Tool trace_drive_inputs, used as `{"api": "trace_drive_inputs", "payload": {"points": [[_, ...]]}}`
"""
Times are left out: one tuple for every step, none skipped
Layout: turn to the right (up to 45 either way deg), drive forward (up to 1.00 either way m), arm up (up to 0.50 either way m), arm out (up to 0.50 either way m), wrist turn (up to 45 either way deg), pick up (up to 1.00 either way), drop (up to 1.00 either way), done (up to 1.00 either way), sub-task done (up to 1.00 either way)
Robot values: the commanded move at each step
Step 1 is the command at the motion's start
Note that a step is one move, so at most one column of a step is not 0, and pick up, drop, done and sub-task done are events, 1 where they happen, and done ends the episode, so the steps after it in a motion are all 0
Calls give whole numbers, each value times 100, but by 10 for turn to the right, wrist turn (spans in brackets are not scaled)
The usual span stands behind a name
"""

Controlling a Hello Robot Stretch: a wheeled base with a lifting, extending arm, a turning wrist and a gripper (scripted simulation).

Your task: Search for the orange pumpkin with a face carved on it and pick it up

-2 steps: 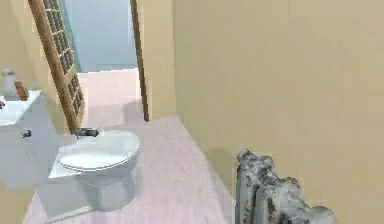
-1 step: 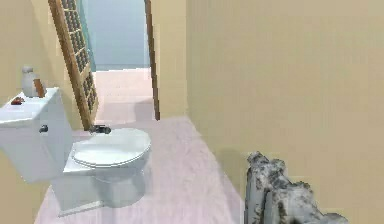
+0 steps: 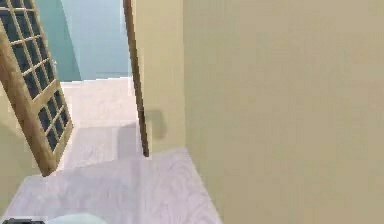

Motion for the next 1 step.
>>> {"api": "trace_drive_inputs", "payload": {"points": [[-330,0,0,0,0,0,0,0,0]]}}
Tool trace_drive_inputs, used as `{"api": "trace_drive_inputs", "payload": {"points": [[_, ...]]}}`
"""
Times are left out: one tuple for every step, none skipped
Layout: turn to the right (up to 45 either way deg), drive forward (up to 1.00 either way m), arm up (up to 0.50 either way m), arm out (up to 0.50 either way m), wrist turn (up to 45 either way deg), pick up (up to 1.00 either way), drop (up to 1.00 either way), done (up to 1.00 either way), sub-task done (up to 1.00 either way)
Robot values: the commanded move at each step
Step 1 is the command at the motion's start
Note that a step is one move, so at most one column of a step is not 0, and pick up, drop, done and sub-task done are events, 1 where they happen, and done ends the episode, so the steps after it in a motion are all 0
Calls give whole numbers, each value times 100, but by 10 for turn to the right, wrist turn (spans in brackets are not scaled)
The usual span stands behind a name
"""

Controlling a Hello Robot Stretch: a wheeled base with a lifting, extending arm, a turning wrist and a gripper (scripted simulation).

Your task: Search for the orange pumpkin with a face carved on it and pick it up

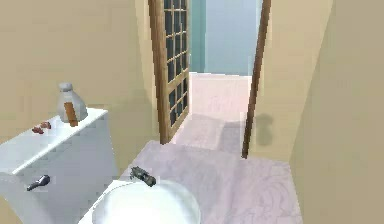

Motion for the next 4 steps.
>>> {"api": "trace_drive_inputs", "payload": {"points": [[0,5,0,0,0,0,0,0,0],[450,0,0,0,0,0,0,0,0],[0,50,0,0,0,0,0,0,0],[-210,0,0,0,0,0,0,0,0]]}}
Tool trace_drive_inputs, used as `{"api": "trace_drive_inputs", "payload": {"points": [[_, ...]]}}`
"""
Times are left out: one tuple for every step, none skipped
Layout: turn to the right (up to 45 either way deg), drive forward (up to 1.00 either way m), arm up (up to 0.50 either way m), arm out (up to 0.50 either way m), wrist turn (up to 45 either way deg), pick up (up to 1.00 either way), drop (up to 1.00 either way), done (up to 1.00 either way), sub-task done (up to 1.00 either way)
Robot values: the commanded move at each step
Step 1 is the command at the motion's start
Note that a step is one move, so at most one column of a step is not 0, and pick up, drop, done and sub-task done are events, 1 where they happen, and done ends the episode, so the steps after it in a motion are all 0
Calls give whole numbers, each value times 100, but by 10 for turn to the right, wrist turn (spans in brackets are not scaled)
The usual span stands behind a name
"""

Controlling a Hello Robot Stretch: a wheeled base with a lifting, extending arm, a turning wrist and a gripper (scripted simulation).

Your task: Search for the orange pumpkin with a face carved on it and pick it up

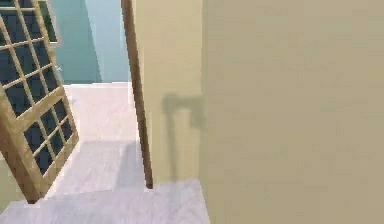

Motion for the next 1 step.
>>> {"api": "trace_drive_inputs", "payload": {"points": [[0,30,0,0,0,0,0,0,0]]}}
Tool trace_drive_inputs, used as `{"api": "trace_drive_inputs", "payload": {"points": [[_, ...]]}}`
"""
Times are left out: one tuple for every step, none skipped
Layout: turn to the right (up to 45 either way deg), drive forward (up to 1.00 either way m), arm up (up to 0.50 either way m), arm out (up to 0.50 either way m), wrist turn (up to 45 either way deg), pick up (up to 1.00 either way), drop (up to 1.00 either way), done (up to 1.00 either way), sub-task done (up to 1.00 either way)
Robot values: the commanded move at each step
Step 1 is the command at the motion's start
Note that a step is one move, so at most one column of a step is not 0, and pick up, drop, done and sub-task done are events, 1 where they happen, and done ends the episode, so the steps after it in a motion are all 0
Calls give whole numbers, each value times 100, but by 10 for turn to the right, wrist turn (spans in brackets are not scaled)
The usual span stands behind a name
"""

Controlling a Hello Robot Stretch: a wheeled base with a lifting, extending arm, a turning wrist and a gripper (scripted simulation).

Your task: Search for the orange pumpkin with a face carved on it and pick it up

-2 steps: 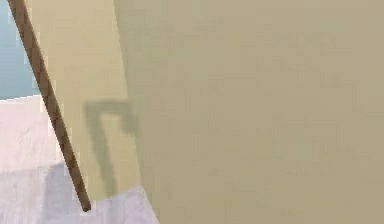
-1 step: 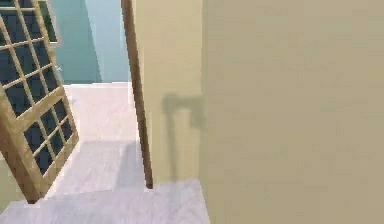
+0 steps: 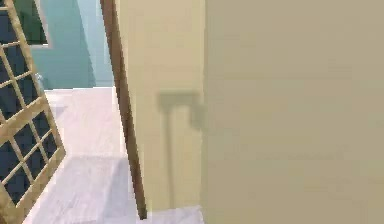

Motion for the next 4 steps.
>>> {"api": "trace_drive_inputs", "payload": {"points": [[-330,0,0,0,0,0,0,0,0],[0,100,0,0,0,0,0,0,0],[-30,0,0,0,0,0,0,0,0],[-180,0,0,0,0,0,0,0,0]]}}
